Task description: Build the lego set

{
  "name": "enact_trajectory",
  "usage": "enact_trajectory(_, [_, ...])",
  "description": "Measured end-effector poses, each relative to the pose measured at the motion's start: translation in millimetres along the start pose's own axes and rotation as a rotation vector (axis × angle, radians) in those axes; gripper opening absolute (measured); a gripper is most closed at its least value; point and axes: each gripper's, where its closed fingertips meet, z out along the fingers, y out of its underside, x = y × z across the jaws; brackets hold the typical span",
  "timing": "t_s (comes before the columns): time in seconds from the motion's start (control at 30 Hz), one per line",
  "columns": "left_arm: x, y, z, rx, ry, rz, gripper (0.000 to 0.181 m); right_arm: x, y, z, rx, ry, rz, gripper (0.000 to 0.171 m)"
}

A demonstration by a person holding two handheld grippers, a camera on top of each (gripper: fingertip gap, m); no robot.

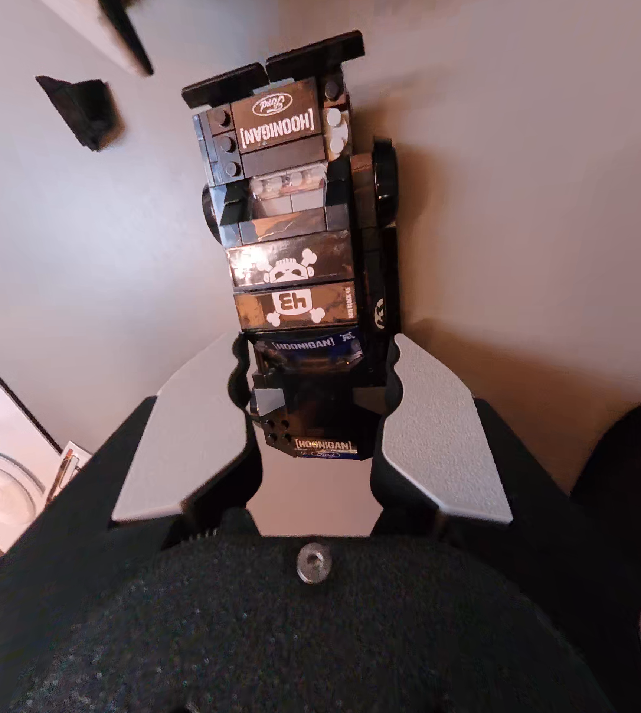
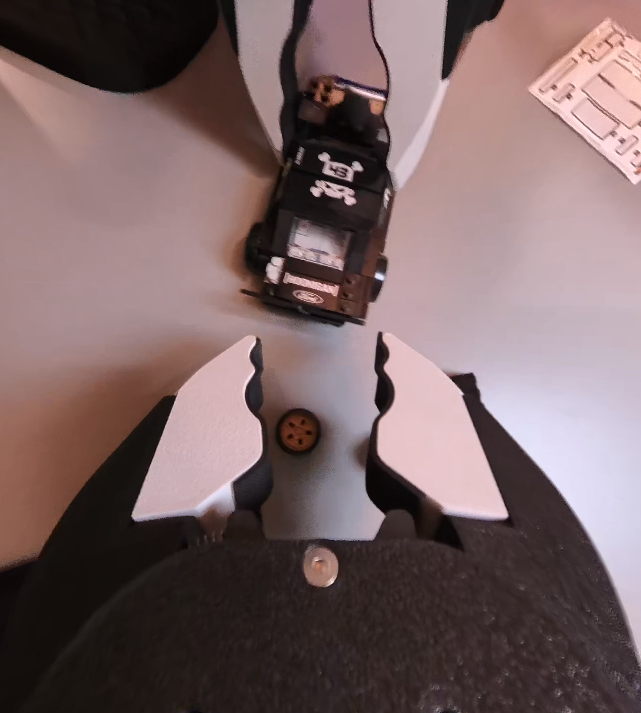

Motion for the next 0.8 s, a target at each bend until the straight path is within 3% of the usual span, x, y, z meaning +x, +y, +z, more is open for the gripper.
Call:
enact_trajectory(0.17, [-5, 2, 0, -0.003, -0.015, 0.077, 0.068, 2, 0, 14, -0.032, 0.036, -0.046, 0.04])
enact_trajectory(0.33, [-8, 5, -2, -0.034, -0.026, 0.229, 0.064, -15, -15, 11, 0.061, 0.026, -0.001, 0.017])
enact_trajectory(0.5, [-12, 3, -1, -0.062, -0.046, 0.387, 0.066, -44, -29, 13, 0.108, 0.029, 0.017, 0.017])
enact_trajectory(0.6, [-13, 4, -2, -0.069, -0.045, 0.43, 0.066, -36, -32, 4, 0.155, 0.058, 0.034, 0.024])
enact_trajectory(0.7, [-16, 11, -4, -0.068, -0.049, 0.35, 0.07, -16, -21, -4, 0.155, 0.103, 0.018, 0.035])
enact_trajectory(0.8, [-15, 11, -12, -0.018, -0.039, 0.194, 0.079, -5, -7, 0, 0.101, 0.152, -0.118, 0.036])
